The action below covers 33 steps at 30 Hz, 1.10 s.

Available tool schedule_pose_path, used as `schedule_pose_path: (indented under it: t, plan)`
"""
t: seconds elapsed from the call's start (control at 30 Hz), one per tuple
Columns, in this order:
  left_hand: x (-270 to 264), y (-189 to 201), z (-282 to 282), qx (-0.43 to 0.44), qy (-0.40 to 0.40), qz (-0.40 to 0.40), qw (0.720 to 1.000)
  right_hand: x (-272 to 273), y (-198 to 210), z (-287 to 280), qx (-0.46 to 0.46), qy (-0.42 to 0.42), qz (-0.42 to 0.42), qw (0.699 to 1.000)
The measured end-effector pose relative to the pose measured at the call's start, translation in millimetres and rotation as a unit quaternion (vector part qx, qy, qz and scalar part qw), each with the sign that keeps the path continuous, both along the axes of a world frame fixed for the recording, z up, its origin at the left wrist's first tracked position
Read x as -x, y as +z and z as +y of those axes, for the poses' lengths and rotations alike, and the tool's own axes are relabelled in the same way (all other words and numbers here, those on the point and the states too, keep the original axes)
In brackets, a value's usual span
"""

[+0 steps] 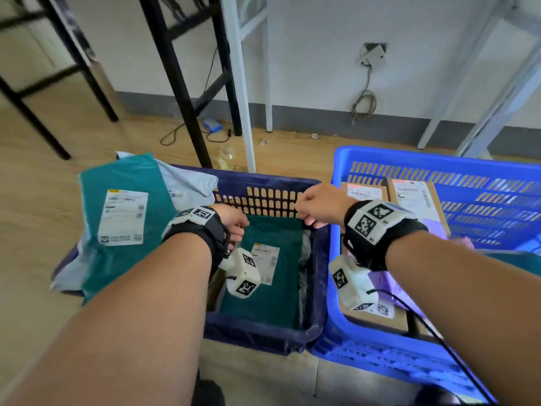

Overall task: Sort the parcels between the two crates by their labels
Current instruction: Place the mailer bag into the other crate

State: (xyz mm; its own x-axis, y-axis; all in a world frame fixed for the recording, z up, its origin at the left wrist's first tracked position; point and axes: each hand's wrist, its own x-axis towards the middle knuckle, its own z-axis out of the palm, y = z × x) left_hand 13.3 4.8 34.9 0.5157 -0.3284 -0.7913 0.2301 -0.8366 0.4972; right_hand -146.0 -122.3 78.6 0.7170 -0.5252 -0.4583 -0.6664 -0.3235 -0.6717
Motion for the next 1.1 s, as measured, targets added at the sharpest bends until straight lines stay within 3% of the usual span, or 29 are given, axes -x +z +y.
schedule_pose_path:
  t: [0.13, 0.2, 0.3, 0.43, 0.57, 0.67, 0.87, 1.1]
  plan:
    - [-14, -42, -16, -0.03, -0.03, 0.017, 0.999, -18, -19, 1, -0.04, -0.014, 0.004, 0.999]
    - [-13, -51, -24, -0.027, -0.077, 0.024, 0.996, -26, -23, 0, -0.072, 0.006, 0.04, 0.997]
    - [-5, -59, -34, -0.019, -0.084, -0.005, 0.996, -37, -24, -3, -0.082, 0.036, 0.084, 0.992]
    - [-4, -83, -37, -0.077, -0.106, -0.007, 0.991, -48, -26, -9, -0.139, 0.041, 0.104, 0.984]
    - [-9, -103, -27, -0.159, -0.175, -0.057, 0.97, -58, -34, -18, -0.108, 0.033, 0.092, 0.989]
    - [-13, -118, -24, -0.172, -0.157, -0.034, 0.972, -62, -39, -22, -0.108, 0.037, 0.096, 0.989]
    - [-22, -127, -27, -0.17, -0.134, -0.025, 0.976, -63, -36, -24, -0.098, 0.044, 0.095, 0.99]
    - [-22, -120, -30, -0.174, -0.17, -0.043, 0.969, -59, -40, -24, -0.112, 0.026, 0.097, 0.989]
